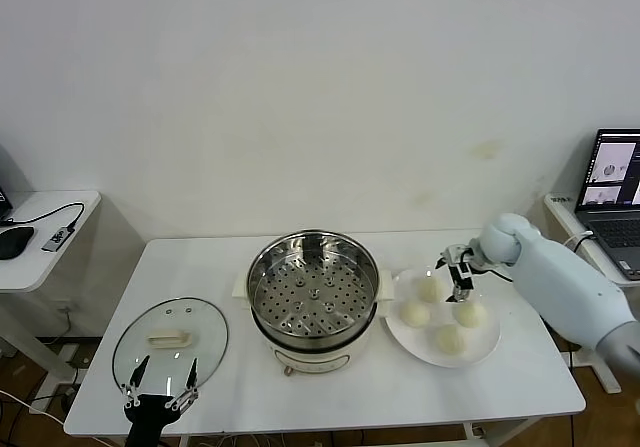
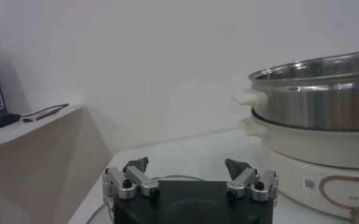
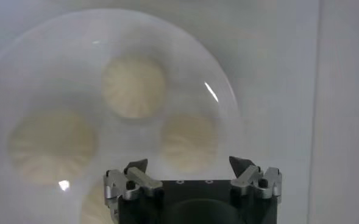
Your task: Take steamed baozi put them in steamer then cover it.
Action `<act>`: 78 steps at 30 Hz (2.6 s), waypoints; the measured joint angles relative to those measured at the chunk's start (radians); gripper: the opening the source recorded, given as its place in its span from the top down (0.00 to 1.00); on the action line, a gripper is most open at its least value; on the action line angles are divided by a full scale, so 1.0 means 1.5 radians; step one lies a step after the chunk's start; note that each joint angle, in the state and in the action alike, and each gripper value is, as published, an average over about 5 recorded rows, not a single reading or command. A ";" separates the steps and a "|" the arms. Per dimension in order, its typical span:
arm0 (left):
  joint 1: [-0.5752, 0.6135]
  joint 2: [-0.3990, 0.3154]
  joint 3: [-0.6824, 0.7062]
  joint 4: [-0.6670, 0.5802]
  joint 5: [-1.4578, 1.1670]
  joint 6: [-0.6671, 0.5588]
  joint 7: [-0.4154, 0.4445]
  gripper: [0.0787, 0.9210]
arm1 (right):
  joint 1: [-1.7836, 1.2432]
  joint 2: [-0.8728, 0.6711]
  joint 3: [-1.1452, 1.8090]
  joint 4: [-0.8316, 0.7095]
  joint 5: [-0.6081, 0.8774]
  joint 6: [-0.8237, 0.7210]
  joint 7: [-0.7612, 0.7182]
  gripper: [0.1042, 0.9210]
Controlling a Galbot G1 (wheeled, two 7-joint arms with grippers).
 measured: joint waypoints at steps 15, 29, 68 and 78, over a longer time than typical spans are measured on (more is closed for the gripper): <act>-0.002 0.001 -0.006 0.008 0.011 -0.010 -0.001 0.12 | 0.004 0.056 -0.002 -0.064 -0.019 -0.007 0.006 0.23; -0.003 0.000 -0.006 0.005 0.012 -0.010 0.001 0.12 | 0.015 0.046 -0.013 -0.056 -0.017 -0.017 -0.001 0.38; -0.015 0.011 -0.003 0.006 -0.073 -0.012 0.022 0.12 | 0.424 0.091 -0.365 0.214 0.342 0.073 0.034 0.37; -0.022 0.018 -0.010 0.002 -0.078 -0.009 0.023 0.12 | 0.422 0.173 -0.433 0.187 0.280 0.184 0.051 0.37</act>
